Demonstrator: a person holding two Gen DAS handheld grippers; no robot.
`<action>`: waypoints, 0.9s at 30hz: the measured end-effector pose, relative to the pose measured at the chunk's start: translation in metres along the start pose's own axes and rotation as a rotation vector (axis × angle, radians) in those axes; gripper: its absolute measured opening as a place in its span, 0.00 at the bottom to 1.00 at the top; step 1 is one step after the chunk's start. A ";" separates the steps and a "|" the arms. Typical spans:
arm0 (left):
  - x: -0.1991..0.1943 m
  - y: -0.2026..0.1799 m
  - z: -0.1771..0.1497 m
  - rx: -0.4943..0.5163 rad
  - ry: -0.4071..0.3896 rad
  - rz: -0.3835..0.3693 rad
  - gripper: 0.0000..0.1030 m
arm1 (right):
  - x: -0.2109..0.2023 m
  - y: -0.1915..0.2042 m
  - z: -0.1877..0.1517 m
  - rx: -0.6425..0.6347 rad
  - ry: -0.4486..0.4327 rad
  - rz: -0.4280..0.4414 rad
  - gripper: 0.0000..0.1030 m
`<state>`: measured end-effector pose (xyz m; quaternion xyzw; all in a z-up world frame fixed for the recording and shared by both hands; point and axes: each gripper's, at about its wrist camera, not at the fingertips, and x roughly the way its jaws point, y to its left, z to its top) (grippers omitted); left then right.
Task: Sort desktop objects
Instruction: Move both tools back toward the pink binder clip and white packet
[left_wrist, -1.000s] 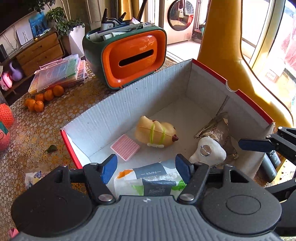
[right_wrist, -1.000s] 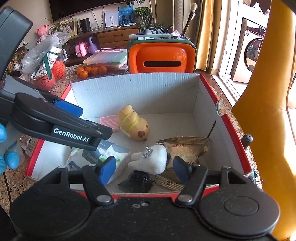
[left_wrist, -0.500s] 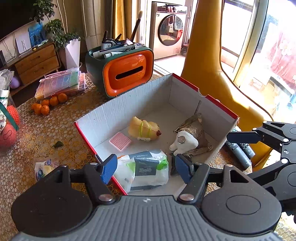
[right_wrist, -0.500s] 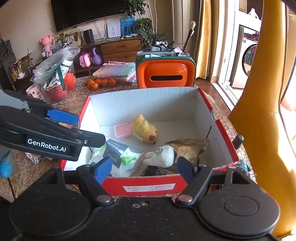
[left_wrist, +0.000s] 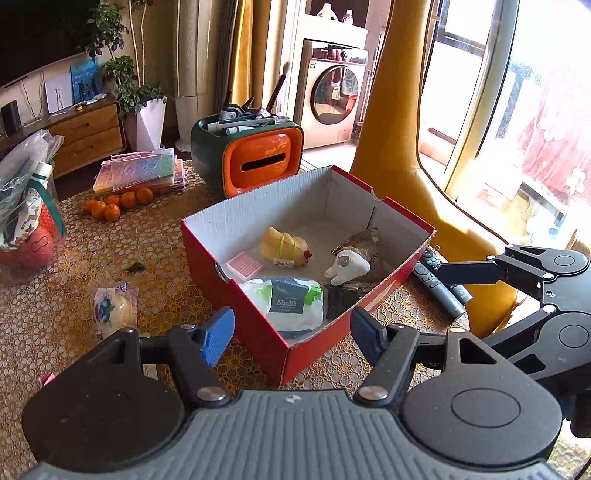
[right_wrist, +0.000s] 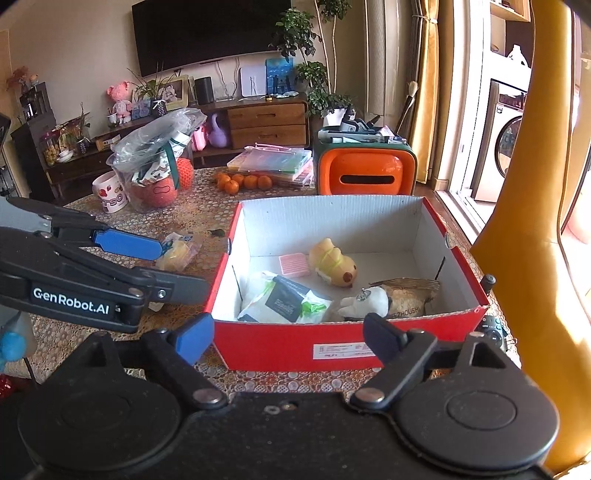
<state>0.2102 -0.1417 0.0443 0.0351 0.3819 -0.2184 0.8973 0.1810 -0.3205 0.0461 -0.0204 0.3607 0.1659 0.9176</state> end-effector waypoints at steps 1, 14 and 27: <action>-0.005 0.002 -0.003 -0.003 -0.005 -0.001 0.66 | -0.002 0.004 -0.001 0.003 -0.003 0.007 0.87; -0.052 0.042 -0.044 -0.063 -0.073 0.012 0.78 | -0.018 0.056 -0.015 -0.011 -0.053 0.022 0.93; -0.070 0.116 -0.095 -0.151 -0.114 0.104 0.99 | 0.007 0.100 -0.021 0.004 -0.017 0.060 0.94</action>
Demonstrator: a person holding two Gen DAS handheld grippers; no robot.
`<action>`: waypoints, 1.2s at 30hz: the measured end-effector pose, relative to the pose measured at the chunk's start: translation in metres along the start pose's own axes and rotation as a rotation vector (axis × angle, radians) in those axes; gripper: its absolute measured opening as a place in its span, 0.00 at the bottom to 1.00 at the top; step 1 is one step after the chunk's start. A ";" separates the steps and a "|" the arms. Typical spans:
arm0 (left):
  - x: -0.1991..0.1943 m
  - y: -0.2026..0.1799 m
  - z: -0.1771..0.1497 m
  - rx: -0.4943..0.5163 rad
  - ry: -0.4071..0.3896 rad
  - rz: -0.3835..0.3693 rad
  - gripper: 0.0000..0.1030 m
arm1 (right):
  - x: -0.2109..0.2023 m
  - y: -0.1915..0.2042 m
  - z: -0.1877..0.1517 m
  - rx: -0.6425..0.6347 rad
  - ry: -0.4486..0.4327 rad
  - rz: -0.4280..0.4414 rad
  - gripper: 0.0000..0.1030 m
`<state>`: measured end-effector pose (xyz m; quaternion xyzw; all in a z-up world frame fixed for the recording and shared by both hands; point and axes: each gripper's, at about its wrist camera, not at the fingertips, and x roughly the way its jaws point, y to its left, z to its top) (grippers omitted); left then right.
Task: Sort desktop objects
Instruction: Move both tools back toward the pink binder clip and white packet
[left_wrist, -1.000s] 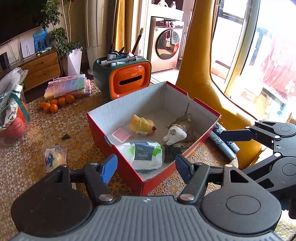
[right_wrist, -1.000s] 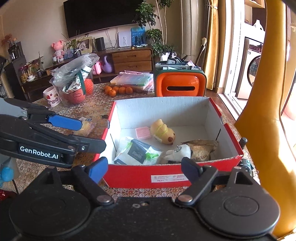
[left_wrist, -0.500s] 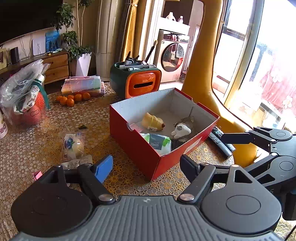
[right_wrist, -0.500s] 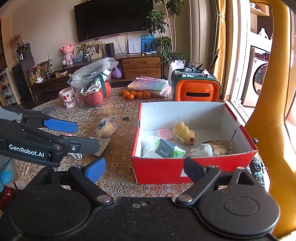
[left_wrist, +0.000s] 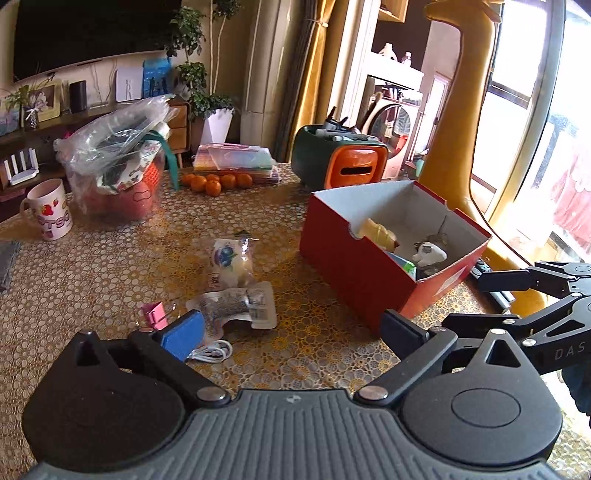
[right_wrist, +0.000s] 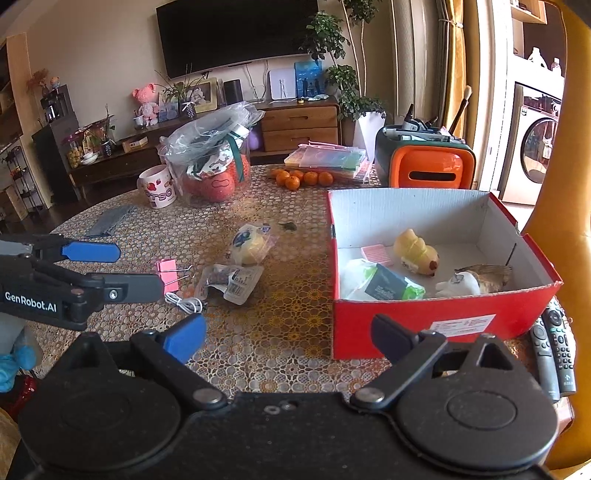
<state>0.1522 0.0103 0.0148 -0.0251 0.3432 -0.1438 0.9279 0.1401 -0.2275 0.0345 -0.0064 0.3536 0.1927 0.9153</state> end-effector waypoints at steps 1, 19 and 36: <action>0.001 0.007 -0.002 -0.007 -0.001 0.010 0.99 | 0.003 0.004 0.001 -0.002 0.001 0.003 0.94; 0.049 0.083 -0.032 -0.044 0.067 0.158 1.00 | 0.085 0.047 0.018 -0.083 0.072 0.049 0.94; 0.092 0.114 -0.023 -0.084 0.076 0.202 1.00 | 0.173 0.054 0.029 -0.123 0.166 0.081 0.94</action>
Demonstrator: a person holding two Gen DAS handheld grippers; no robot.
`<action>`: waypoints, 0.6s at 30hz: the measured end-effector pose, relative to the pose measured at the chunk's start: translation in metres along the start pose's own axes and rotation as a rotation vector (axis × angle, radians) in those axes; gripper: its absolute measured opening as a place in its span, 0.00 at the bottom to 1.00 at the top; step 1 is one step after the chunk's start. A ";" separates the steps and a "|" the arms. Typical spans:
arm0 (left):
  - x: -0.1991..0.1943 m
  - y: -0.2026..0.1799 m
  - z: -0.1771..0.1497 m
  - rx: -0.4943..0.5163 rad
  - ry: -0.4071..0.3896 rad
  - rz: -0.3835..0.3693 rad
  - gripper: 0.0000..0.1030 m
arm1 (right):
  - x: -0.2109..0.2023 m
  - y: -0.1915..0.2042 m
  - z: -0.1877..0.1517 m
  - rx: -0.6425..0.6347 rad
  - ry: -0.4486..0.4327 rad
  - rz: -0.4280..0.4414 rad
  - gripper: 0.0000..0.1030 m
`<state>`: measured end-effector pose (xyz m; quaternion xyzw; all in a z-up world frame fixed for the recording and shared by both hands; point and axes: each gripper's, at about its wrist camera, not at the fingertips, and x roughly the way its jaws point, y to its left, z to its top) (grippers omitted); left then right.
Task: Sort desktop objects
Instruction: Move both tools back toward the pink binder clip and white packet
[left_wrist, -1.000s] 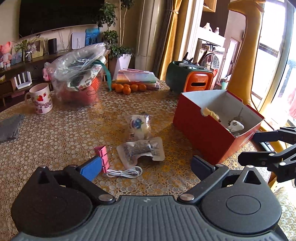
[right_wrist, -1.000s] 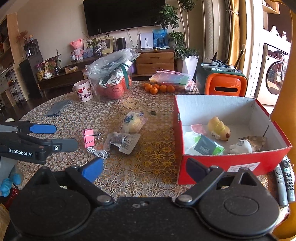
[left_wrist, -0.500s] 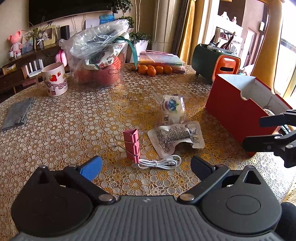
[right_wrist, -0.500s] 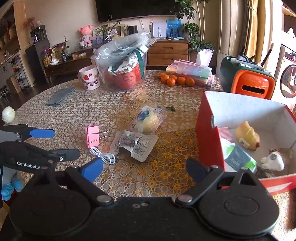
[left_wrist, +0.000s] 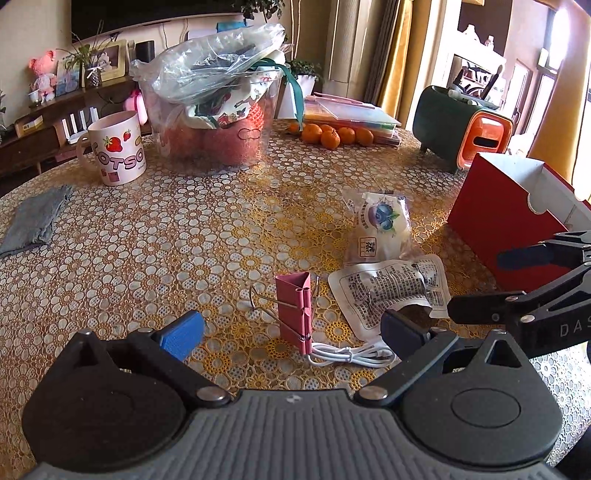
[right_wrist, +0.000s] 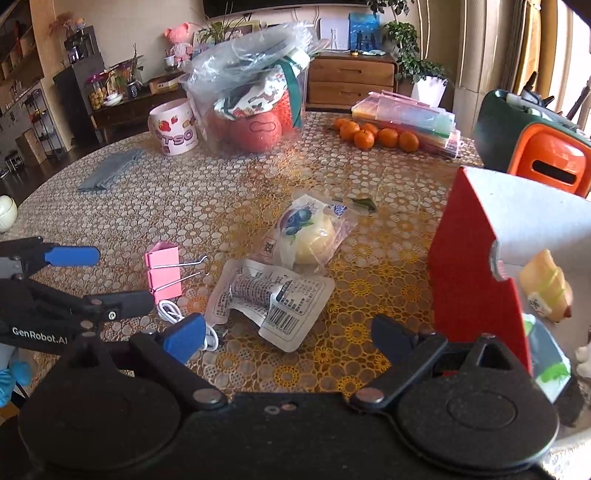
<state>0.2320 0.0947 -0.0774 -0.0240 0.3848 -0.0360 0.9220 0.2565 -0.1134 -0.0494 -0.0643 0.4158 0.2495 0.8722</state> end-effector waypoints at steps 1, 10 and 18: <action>0.001 0.001 0.001 -0.003 -0.003 0.000 1.00 | 0.004 0.000 0.002 0.001 0.003 -0.001 0.94; 0.008 0.013 0.004 -0.048 -0.021 0.016 1.00 | 0.038 0.000 0.016 0.080 0.025 0.013 0.94; 0.020 0.017 0.007 -0.078 -0.020 0.017 0.99 | 0.060 0.007 0.015 0.118 0.029 -0.021 0.92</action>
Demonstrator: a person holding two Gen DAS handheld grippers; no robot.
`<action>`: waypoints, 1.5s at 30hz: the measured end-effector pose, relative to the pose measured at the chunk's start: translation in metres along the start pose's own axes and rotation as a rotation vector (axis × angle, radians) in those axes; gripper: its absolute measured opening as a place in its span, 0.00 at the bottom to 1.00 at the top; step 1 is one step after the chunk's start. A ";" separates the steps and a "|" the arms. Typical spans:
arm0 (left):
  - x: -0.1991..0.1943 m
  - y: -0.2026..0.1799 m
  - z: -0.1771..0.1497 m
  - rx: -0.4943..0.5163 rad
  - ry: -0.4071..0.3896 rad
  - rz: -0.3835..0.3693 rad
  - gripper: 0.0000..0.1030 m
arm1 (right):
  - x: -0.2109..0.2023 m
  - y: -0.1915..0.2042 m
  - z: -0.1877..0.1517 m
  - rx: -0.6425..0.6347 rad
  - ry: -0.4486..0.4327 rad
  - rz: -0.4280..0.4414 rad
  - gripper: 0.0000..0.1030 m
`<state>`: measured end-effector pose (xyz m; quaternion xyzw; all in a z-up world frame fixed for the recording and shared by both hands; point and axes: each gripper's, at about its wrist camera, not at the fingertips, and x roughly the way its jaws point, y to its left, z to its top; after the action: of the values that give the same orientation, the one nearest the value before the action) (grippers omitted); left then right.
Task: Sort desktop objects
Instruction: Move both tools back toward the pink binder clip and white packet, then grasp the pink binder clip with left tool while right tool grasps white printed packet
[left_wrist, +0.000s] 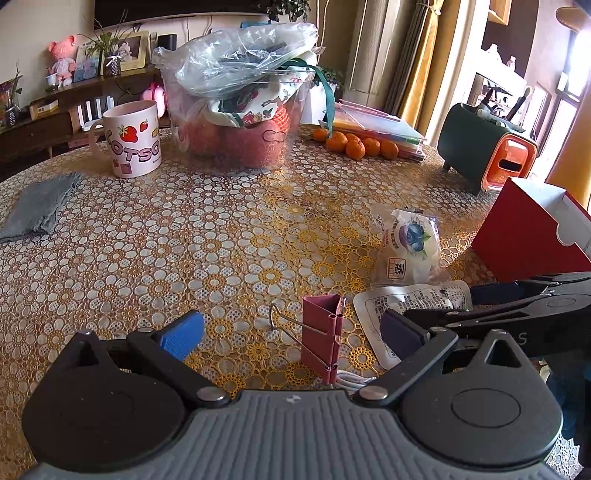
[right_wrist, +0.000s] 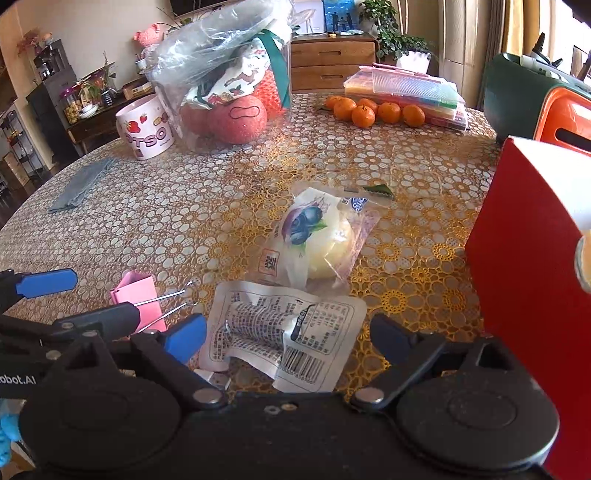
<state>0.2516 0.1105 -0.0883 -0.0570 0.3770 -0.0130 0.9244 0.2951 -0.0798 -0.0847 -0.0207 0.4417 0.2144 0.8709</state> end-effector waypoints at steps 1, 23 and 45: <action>0.001 -0.001 0.000 0.002 -0.001 0.000 0.99 | 0.002 0.001 0.000 0.003 0.000 -0.003 0.92; 0.022 -0.009 -0.003 0.027 0.007 -0.017 0.64 | 0.007 -0.001 -0.008 0.055 -0.007 -0.053 0.72; 0.019 -0.018 -0.006 0.036 0.019 -0.032 0.32 | -0.021 -0.020 -0.017 0.127 -0.066 -0.028 0.63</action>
<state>0.2614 0.0908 -0.1038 -0.0464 0.3844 -0.0350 0.9213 0.2793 -0.1088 -0.0820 0.0357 0.4251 0.1741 0.8875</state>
